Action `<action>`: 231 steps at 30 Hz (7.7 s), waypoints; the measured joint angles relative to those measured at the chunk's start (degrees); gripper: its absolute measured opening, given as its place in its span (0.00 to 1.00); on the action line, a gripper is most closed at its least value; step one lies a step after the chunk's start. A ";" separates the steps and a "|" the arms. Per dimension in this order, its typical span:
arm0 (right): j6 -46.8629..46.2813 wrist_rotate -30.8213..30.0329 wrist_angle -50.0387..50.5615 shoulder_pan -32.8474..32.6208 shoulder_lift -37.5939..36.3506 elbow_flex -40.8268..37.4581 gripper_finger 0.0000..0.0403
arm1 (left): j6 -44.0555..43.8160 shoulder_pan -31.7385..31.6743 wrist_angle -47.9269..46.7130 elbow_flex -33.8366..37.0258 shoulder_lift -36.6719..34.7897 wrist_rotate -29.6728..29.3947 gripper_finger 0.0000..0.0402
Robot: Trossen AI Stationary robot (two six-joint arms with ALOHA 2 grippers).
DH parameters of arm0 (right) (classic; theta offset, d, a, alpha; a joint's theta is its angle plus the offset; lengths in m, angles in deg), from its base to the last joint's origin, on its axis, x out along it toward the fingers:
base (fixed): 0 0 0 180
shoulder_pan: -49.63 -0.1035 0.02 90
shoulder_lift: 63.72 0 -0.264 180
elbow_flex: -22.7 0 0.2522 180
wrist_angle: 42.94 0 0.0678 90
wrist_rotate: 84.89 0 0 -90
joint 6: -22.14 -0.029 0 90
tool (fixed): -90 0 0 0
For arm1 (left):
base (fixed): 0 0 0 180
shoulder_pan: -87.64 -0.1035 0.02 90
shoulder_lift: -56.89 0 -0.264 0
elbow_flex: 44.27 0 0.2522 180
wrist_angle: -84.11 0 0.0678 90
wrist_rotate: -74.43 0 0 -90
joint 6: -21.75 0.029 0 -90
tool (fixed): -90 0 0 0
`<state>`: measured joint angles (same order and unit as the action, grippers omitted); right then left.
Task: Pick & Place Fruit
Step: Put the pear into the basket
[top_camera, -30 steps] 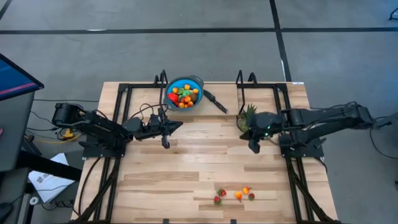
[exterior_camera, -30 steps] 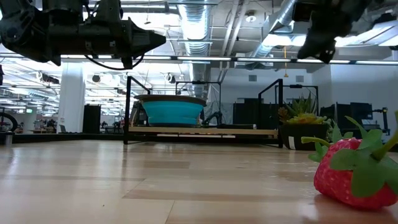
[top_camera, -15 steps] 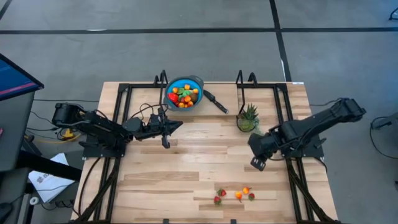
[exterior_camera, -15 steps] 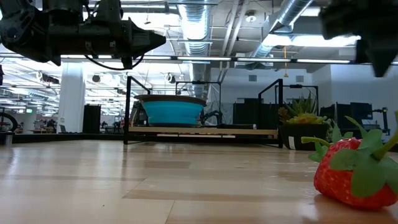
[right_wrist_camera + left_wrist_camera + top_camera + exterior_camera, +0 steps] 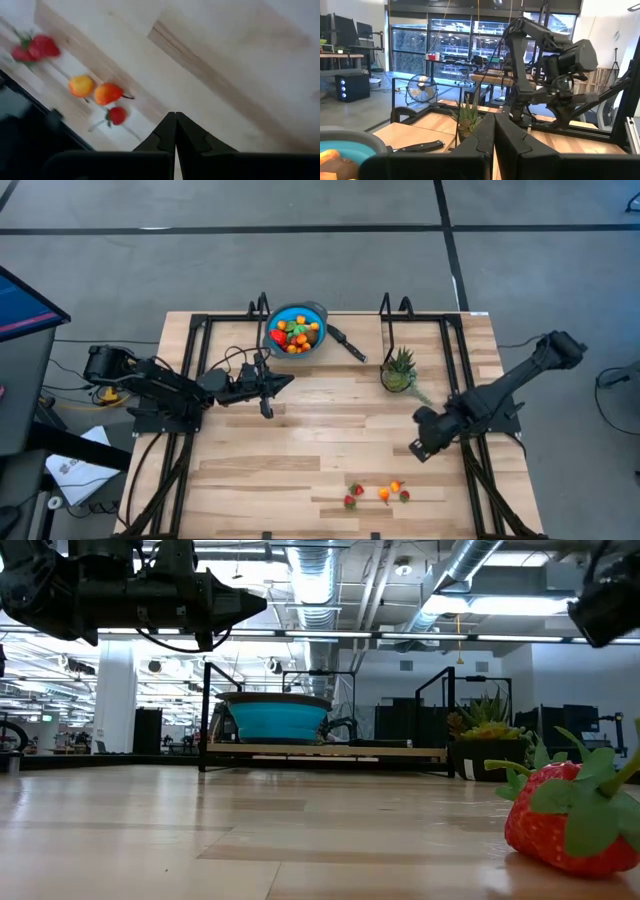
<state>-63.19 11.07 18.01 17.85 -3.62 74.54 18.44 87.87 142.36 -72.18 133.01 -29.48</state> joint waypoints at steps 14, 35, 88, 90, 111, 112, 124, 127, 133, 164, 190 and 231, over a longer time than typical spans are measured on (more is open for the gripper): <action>-19.79 -6.95 -6.83 -7.58 1.50 -2.19 0.05 | 0.02 0.00 0.02 0.00 0.00 0.22 0.00; -13.26 -10.52 -7.73 -11.45 25.02 15.15 0.04 | 0.04 0.00 0.02 0.00 0.00 -0.07 0.00; -37.32 -10.73 -16.23 -12.02 41.66 19.18 0.44 | 5.47 -0.31 -0.20 0.07 0.00 -0.04 0.00; -37.32 -10.70 -16.53 -12.00 42.04 19.18 0.43 | 5.48 -0.31 -0.22 0.09 0.00 -0.02 0.00; -33.44 -11.20 -15.44 -9.84 42.04 19.20 0.25 | 5.46 -0.31 -0.22 0.11 0.02 0.04 0.00; -32.51 -11.20 -14.96 -9.39 41.96 19.18 0.25 | 5.46 -0.31 -0.22 0.11 0.00 0.05 0.00; -17.14 -10.32 -10.66 -3.78 35.54 19.12 0.24 | 7.42 -0.31 -0.17 0.11 0.00 0.17 0.00; -14.00 -10.60 -7.14 -2.38 32.09 19.12 0.24 | 7.43 -0.31 -0.16 0.11 0.00 0.17 0.00; -6.39 -13.62 0.14 0.70 25.78 19.12 0.24 | 7.41 -0.31 -0.07 0.11 0.00 0.03 0.00; 77.70 -7.34 -20.64 41.80 16.81 19.16 0.24 | -22.49 -11.98 -0.94 0.11 0.02 18.76 0.00; 99.16 0.23 -48.40 42.04 17.06 19.16 0.24 | -27.64 -11.78 -0.90 -7.96 0.02 15.26 0.67; 103.88 1.52 -49.27 43.04 17.08 19.16 0.24 | -29.68 -8.81 -1.51 -20.79 13.62 12.37 0.45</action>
<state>40.68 12.59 -31.26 60.89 13.46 93.69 -11.24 79.06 140.85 -92.97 146.63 -17.11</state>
